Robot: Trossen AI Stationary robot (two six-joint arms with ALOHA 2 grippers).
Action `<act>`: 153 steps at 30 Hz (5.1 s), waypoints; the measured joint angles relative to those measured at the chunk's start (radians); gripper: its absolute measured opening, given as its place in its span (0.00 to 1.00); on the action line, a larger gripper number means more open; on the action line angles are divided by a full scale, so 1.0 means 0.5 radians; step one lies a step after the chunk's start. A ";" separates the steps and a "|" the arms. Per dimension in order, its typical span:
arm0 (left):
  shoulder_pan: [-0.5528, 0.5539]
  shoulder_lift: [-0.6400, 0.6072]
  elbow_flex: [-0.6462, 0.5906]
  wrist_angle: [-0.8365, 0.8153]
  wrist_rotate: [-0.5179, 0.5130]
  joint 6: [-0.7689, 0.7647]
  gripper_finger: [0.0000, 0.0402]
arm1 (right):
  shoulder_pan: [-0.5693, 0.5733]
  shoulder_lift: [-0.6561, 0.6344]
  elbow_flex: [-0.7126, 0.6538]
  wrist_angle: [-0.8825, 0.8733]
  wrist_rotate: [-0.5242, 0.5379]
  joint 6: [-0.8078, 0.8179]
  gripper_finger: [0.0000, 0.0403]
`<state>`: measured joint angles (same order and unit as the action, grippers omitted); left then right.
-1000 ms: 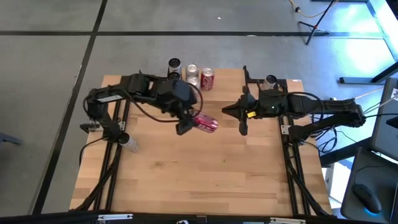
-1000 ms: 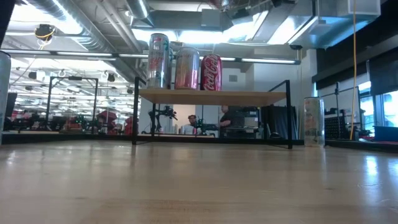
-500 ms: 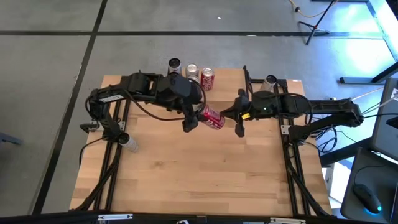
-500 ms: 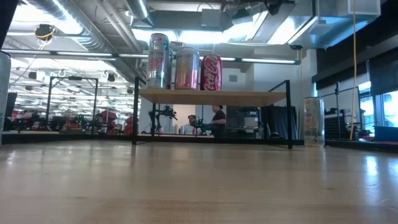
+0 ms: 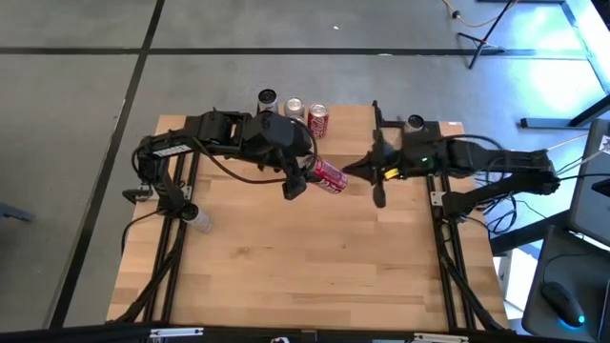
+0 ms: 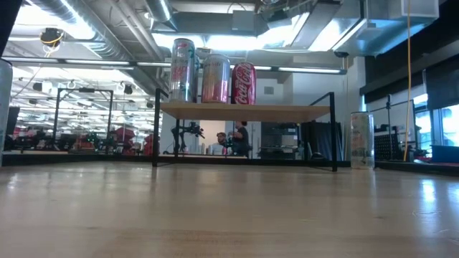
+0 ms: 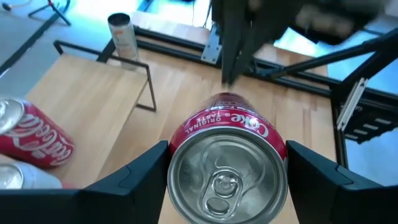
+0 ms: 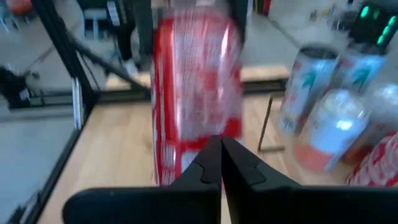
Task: Place canned beverage on shelf
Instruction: Put the red soda can aligned with the other red soda can on the shelf, then put the white soda can on the shelf
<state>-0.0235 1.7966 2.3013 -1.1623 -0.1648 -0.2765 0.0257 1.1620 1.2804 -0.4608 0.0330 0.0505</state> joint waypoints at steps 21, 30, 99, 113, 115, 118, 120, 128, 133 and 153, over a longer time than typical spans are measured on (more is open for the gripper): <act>0.083 0.087 0.000 0.153 -0.102 0.146 0.61 | 0.000 0.010 -0.003 -0.326 0.157 -0.017 0.01; 0.263 0.265 -0.001 0.255 -0.195 0.409 0.61 | 0.000 -0.216 -0.002 -0.667 0.467 0.061 0.01; 0.596 0.290 -0.086 0.259 -0.132 0.661 0.79 | -0.003 -0.247 -0.002 -0.691 0.460 0.252 0.01; 0.685 -0.056 -0.086 -0.085 -0.026 0.768 0.79 | -0.669 -0.232 -0.001 -0.955 1.134 0.300 0.56; 0.750 -0.086 -0.086 -0.084 0.039 0.827 0.79 | -0.838 -0.214 0.000 -1.026 1.252 0.353 0.66; 0.853 -0.110 -0.086 -0.095 0.173 0.919 0.79 | -1.127 -0.184 0.000 -1.089 1.219 0.367 0.77; 0.927 -0.118 -0.086 -0.132 0.274 0.990 0.79 | -1.312 -0.168 0.000 -1.117 1.118 0.416 0.81; 1.253 -0.121 -0.087 -0.173 0.833 1.204 0.79 | -1.750 -0.025 0.000 -1.136 0.754 0.680 0.83; 1.355 -0.121 -0.087 -0.170 1.003 1.250 0.79 | -1.861 0.173 0.000 -1.205 0.665 0.737 0.80; 1.408 -0.120 -0.087 -0.175 1.000 1.254 0.79 | -1.939 0.725 -0.002 -1.337 0.802 0.744 0.75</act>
<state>0.6807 1.7367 2.2578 -1.2499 0.3350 0.3504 -0.9436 1.5243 1.2793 -1.1293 0.4342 0.4224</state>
